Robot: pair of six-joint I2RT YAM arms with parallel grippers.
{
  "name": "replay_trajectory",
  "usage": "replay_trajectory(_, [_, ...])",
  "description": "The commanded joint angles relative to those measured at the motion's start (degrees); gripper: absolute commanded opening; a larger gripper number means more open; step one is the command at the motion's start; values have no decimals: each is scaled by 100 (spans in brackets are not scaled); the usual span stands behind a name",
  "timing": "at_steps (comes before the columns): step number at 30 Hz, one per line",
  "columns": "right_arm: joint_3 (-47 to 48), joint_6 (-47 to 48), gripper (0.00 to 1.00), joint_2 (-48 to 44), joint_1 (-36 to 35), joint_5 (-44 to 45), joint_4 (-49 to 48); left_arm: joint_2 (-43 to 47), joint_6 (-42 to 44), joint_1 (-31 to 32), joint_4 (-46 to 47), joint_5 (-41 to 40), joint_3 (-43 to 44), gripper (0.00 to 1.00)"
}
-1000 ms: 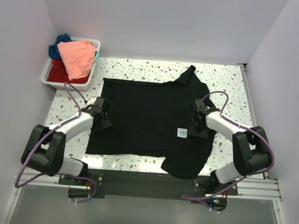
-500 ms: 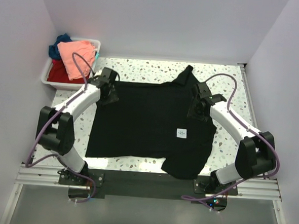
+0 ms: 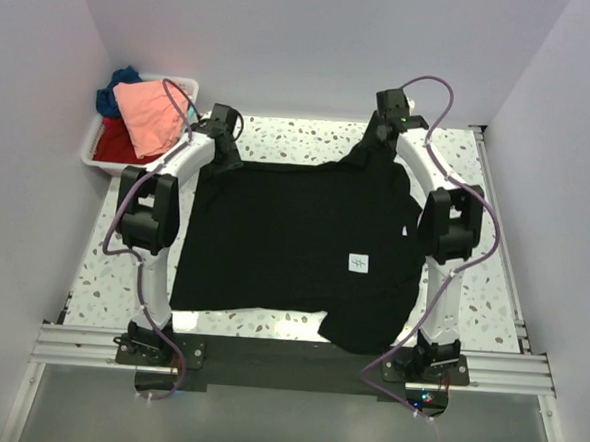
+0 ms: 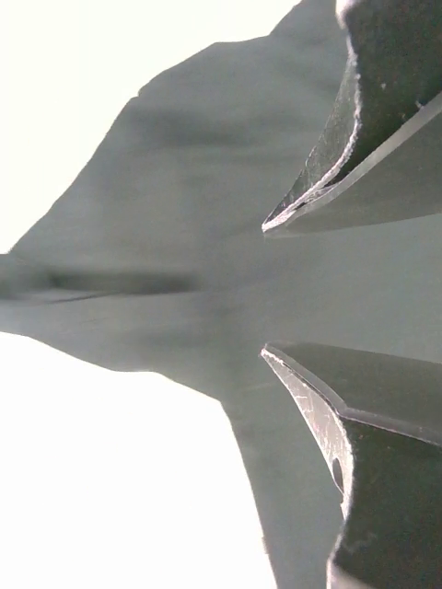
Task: Fold and stack the t-shirts
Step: Fold the tshirt
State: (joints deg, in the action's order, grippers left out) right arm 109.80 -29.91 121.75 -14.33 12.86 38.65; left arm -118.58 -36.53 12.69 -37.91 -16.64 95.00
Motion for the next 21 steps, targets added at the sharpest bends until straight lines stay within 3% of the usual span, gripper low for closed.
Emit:
replay_trajectory(1, [1560,205,53,1007,281,-345,-68,-305,278,-196,275,-49,738,63])
replay_trajectory(5, [2028,144,53,1456,343,-670,-375,-638,235,-442,469,-50,906,63])
replay_trajectory(10, [1747,126,54,1693,352,-1013,-938,-947,252,-609,548,-50,1178,63])
replay_trajectory(21, [1483,-23,52,2089,544,-803,-561,-1624,349,-706,680,258,1899,63])
